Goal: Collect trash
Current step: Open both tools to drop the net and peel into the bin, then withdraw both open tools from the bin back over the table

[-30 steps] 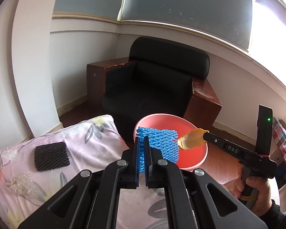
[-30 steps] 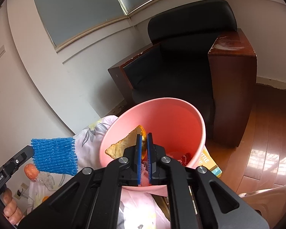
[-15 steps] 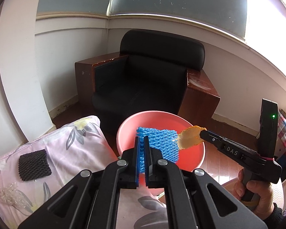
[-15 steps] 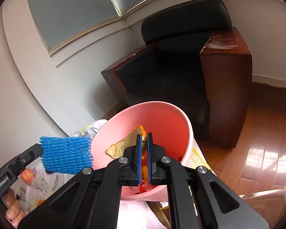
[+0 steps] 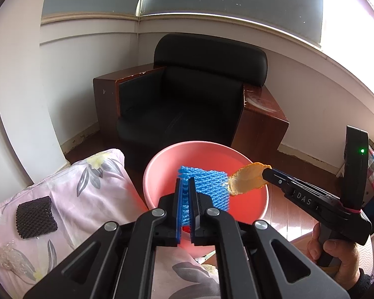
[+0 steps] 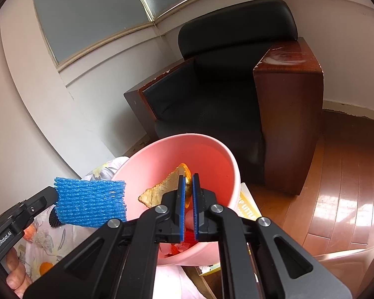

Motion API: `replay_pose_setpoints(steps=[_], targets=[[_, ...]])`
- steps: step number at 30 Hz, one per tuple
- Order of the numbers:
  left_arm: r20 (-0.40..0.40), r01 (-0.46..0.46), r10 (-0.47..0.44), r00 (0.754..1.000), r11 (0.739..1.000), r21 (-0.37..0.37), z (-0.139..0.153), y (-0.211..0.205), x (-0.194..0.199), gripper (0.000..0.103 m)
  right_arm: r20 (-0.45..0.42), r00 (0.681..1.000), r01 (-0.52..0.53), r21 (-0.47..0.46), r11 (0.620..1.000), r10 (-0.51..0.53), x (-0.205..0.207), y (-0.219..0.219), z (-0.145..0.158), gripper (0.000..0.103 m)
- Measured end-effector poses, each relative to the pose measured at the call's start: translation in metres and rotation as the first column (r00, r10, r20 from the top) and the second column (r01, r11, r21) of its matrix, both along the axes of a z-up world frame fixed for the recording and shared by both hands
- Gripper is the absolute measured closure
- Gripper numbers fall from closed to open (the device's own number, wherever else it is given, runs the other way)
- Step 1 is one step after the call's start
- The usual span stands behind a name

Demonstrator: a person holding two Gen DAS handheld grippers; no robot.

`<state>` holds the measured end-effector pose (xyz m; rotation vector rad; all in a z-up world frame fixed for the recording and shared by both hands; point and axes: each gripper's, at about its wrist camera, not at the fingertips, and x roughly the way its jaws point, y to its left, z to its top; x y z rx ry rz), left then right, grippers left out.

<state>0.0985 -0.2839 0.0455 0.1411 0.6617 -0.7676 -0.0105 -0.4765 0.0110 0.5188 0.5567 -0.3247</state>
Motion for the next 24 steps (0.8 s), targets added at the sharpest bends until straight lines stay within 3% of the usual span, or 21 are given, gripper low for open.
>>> replay_pose_setpoints(steps=[4,6,7,17,22,24], targets=[[0.003,0.002,-0.002,1.0,1.0,-0.006,0.001,0.001,-0.001,0.09,0.003,1.0,0.011,0.001,1.0,-0.011,-0.001,-0.001,0.0,0.097],[0.0,-0.001,0.001,1.0,1.0,-0.01,0.002,0.003,-0.001,0.075,0.003,1.0,0.017,0.009,1.0,-0.017,-0.001,-0.002,-0.001,0.097],[0.001,-0.004,0.004,1.0,1.0,-0.013,0.003,0.004,-0.001,0.073,0.0,1.0,0.02,0.011,1.0,-0.02,-0.001,-0.003,-0.001,0.097],[-0.001,-0.016,0.016,1.0,1.0,-0.017,0.005,0.012,-0.002,0.068,-0.007,1.0,0.001,0.024,1.0,-0.001,0.0,-0.001,-0.001,0.091],[0.002,-0.018,0.018,1.0,1.0,-0.016,0.006,0.015,-0.004,0.066,0.005,1.0,-0.01,0.032,0.999,0.01,-0.002,0.002,0.001,0.076],[0.001,-0.02,0.02,1.0,1.0,-0.015,0.006,0.017,-0.004,0.065,0.008,1.0,-0.013,0.034,0.999,0.013,-0.003,0.003,0.001,0.075]])
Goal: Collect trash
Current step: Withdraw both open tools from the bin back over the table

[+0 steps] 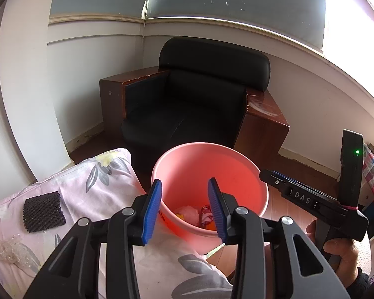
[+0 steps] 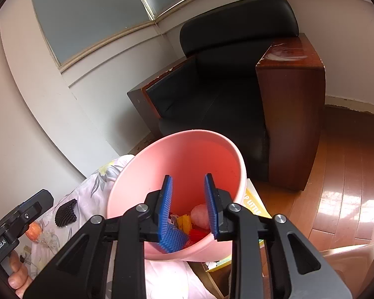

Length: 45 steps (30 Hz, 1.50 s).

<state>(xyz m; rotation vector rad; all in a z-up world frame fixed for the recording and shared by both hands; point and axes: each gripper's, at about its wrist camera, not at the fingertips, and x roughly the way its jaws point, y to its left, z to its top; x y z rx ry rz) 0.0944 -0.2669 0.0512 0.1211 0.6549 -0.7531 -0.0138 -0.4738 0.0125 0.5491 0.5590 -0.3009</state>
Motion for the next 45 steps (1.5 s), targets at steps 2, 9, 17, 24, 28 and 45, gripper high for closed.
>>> replay_pose_setpoints(steps=[2,9,17,24,28,45], targets=[[-0.001,-0.003,0.003,1.0,1.0,0.0,0.0,0.005,-0.002,0.065,-0.001,1.0,-0.005,0.0,1.0,0.005,-0.001,0.001,0.001,0.075],[-0.005,-0.016,0.016,1.0,1.0,0.016,-0.001,0.019,-0.006,0.062,-0.001,0.999,-0.034,-0.001,0.999,0.034,-0.002,0.007,0.003,0.075],[-0.015,-0.038,0.038,0.999,0.999,0.033,-0.002,0.034,-0.009,0.061,0.017,0.997,-0.08,0.003,0.997,0.079,-0.002,0.015,0.006,0.075],[-0.038,-0.076,0.077,0.996,0.996,0.039,-0.007,0.055,-0.007,0.06,0.025,0.991,-0.131,0.0,0.991,0.131,0.001,0.028,0.008,0.075],[-0.048,-0.1,0.102,0.994,0.994,0.046,-0.01,0.068,-0.007,0.06,0.021,0.986,-0.168,-0.006,0.986,0.168,0.003,0.04,0.008,0.075],[-0.078,-0.181,0.184,0.98,0.983,0.043,-0.018,0.127,-0.012,0.057,-0.007,0.953,-0.303,-0.006,0.953,0.303,0.014,0.092,0.006,0.075]])
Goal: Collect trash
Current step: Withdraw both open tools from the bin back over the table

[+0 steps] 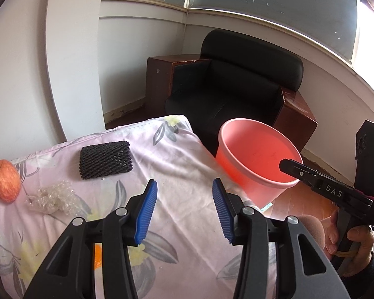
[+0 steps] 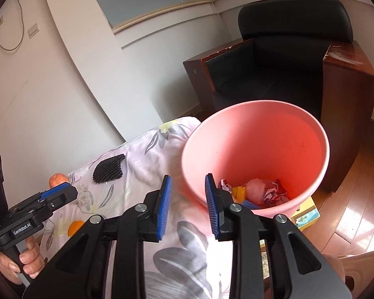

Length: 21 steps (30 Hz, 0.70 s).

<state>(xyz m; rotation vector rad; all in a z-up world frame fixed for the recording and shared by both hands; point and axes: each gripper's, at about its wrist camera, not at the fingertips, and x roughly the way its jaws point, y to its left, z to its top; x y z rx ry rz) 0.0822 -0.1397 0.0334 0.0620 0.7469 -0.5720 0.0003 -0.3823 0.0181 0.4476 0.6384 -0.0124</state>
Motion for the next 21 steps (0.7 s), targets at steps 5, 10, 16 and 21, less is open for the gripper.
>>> replay_pose_setpoints(steps=[5,10,16,21], targets=[[-0.013,-0.024,0.024,1.0,1.0,-0.005,-0.004,0.016,-0.001,0.056,-0.016,0.999,-0.031,0.012,0.999,0.031,0.003,0.011,-0.003,0.075],[-0.029,-0.046,0.046,0.999,0.999,-0.008,-0.009,0.029,-0.001,0.056,-0.026,0.998,-0.06,0.011,0.998,0.06,0.005,0.021,-0.004,0.075],[-0.045,-0.066,0.066,0.997,0.998,-0.006,-0.015,0.042,-0.002,0.056,-0.042,0.995,-0.09,0.002,0.996,0.09,0.008,0.033,-0.007,0.075],[-0.054,-0.084,0.084,0.995,0.996,-0.005,-0.02,0.052,-0.003,0.056,-0.053,0.992,-0.111,0.004,0.994,0.111,0.012,0.041,-0.008,0.075]])
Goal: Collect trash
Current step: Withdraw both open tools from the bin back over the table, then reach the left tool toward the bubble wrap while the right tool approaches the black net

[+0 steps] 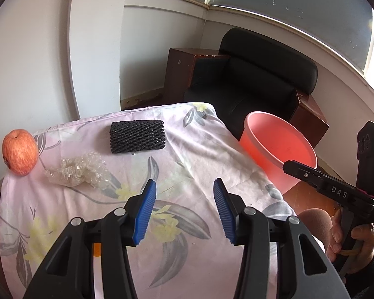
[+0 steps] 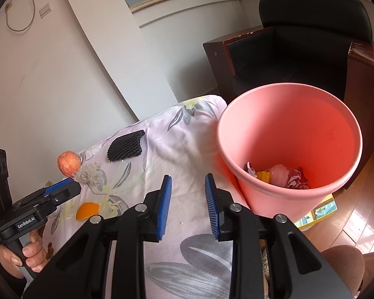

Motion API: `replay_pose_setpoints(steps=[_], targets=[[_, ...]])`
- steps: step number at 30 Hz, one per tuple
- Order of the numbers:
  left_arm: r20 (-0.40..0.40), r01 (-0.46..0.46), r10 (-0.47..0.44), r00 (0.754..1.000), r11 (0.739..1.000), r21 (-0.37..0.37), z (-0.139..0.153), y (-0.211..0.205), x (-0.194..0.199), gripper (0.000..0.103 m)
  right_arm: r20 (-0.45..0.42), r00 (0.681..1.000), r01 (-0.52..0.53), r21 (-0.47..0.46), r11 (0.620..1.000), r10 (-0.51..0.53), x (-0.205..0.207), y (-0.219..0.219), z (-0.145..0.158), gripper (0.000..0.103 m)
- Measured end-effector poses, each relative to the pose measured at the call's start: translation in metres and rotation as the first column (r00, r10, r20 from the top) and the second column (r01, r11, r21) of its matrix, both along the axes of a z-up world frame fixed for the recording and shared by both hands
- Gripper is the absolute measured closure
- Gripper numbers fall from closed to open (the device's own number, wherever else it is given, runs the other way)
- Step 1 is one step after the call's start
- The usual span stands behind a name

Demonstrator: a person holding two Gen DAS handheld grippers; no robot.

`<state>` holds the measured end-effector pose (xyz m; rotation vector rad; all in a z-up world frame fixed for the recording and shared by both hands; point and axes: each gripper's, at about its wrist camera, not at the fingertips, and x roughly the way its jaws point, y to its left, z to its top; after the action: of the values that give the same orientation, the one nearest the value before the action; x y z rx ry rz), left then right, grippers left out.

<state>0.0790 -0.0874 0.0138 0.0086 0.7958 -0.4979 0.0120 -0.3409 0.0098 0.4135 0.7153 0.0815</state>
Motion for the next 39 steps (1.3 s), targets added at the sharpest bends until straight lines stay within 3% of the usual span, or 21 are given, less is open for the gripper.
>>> replay_pose_setpoints(steps=[21,32,39], targets=[[-0.021,-0.055,0.054,0.998,0.998,-0.01,-0.011,0.05,-0.008,0.052,-0.045,0.994,-0.102,-0.006,0.995,0.102,0.01,0.04,-0.009,0.075],[-0.042,-0.005,0.007,0.999,0.998,0.061,-0.026,0.081,-0.021,0.051,-0.078,0.978,-0.192,0.005,0.981,0.192,0.021,0.074,-0.017,0.075],[-0.032,0.014,-0.011,0.999,0.995,0.103,-0.034,0.088,-0.009,0.051,-0.082,0.956,-0.284,0.009,0.959,0.283,0.022,0.098,-0.016,0.075]])
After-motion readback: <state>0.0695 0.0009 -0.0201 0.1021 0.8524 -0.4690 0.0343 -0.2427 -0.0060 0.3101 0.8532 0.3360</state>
